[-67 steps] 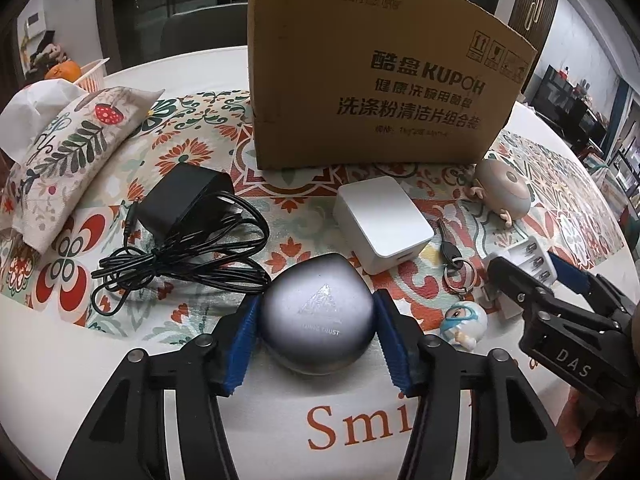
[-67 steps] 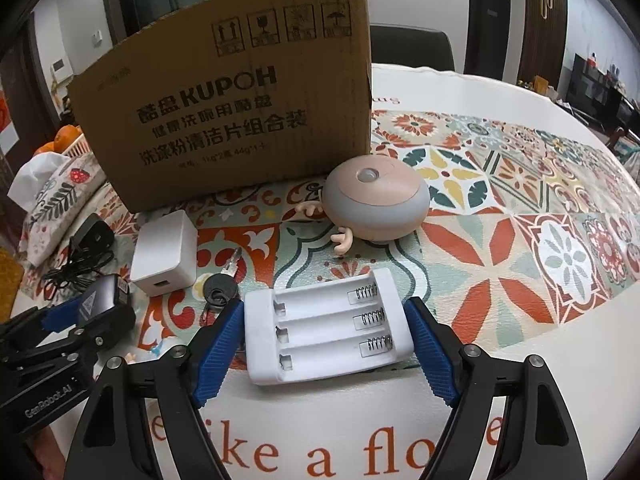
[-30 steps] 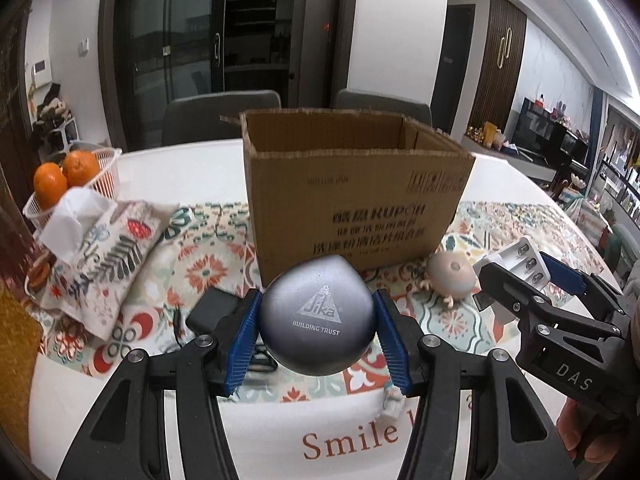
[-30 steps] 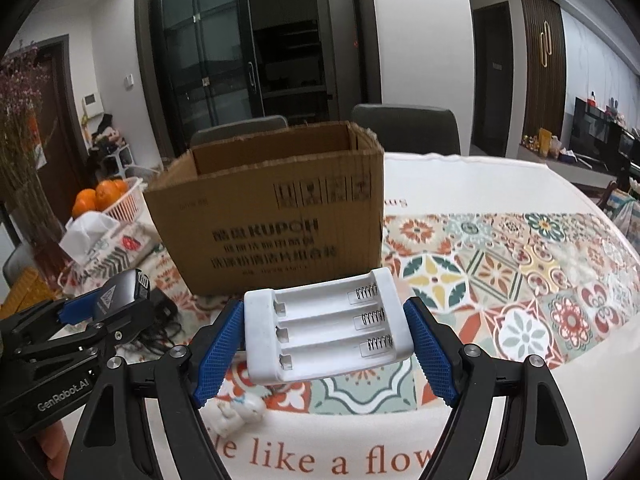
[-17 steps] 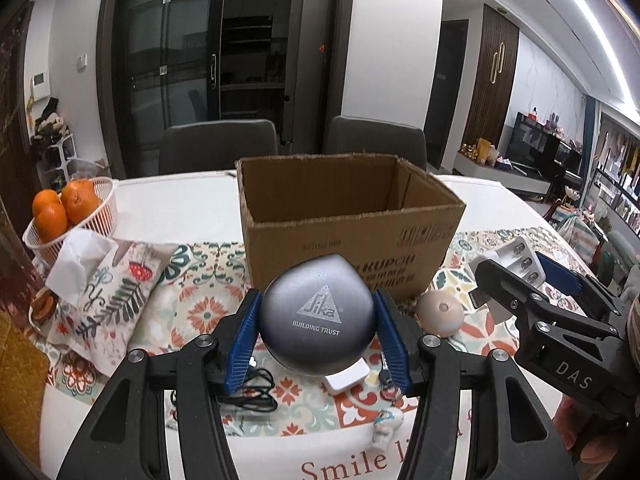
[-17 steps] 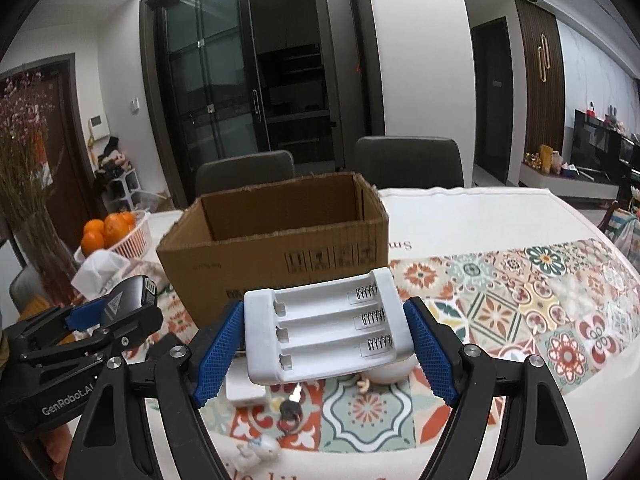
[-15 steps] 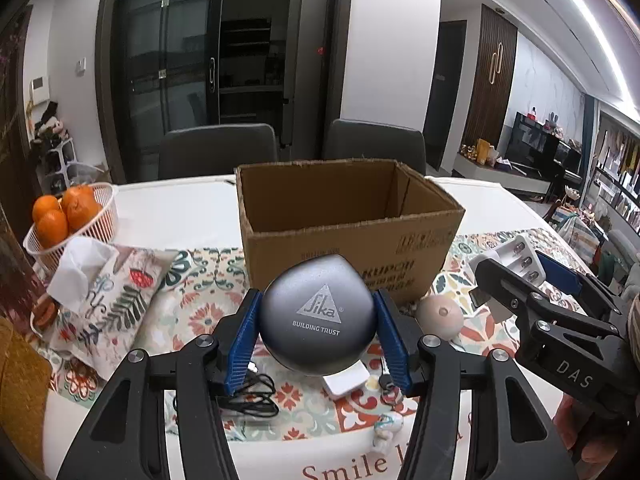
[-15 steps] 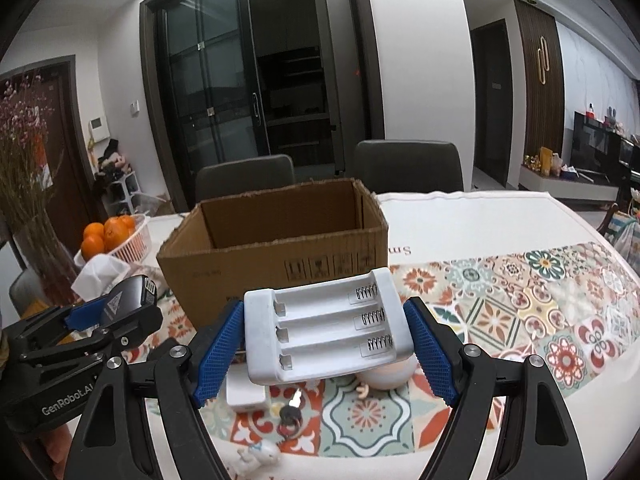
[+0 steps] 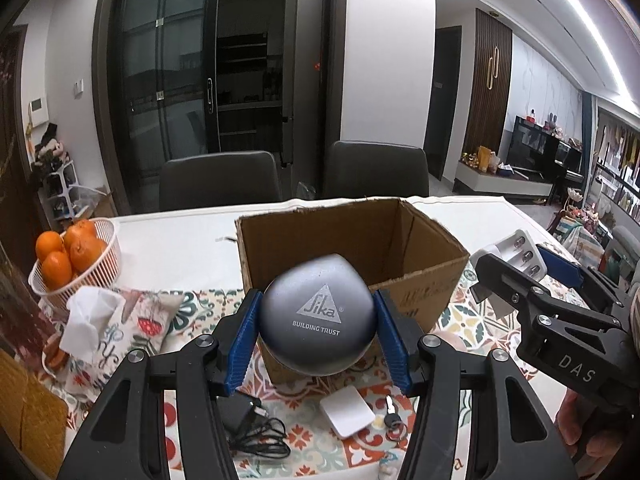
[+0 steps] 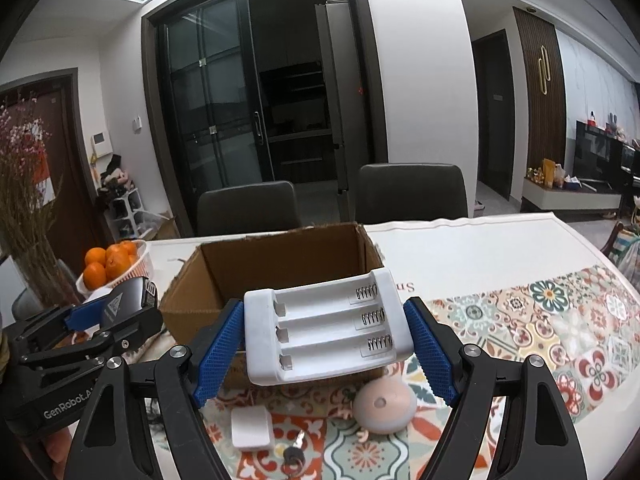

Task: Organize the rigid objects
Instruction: 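Carry the speaker and charger with both tools over the cardboard box, then open the left tool releasing the speaker while the right tool drops the charger into the box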

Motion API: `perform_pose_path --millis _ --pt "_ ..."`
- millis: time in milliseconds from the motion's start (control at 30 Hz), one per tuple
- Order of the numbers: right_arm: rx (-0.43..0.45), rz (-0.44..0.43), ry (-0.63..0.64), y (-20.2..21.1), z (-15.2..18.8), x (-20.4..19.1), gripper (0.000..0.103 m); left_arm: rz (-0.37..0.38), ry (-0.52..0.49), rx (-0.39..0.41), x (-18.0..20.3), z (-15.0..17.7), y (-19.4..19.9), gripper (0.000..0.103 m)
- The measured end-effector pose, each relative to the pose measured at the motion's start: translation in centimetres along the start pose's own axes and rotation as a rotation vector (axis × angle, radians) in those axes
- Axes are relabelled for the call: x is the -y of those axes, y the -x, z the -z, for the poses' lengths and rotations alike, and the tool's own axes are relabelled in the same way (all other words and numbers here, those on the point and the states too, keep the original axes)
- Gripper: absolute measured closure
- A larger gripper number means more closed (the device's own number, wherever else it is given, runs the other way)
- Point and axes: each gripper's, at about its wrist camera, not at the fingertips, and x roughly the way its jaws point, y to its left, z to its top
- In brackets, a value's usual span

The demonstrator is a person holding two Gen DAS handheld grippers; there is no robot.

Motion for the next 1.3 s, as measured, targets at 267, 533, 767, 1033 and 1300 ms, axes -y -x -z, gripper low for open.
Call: perform_pose_path --millis 267,533,767,1033,1300 --pt "0.003 -0.003 0.025 -1.3 -2.2 -0.2 0.022 0.001 -0.002 -0.01 -0.4 -1.8 -1.0 0.048" --pt "-0.011 -0.004 0.057 -2.9 -3.9 -0.7 0.022 0.001 -0.012 -0.027 -1.0 -3.7 -2.5 0.048" --pt "-0.054 -0.009 0.077 -5.4 -5.1 -1.2 0.022 -0.005 -0.011 -0.056 -1.7 -4.9 -4.4 0.048" --pt "-0.115 -0.028 0.067 -8.0 -5.8 -0.8 0.022 0.003 -0.011 -0.105 -1.9 -5.9 -6.9 0.048" --pt "-0.172 -0.027 0.069 -10.6 -5.6 -0.4 0.022 -0.006 -0.015 -0.15 -1.7 -5.8 -8.8 0.048"
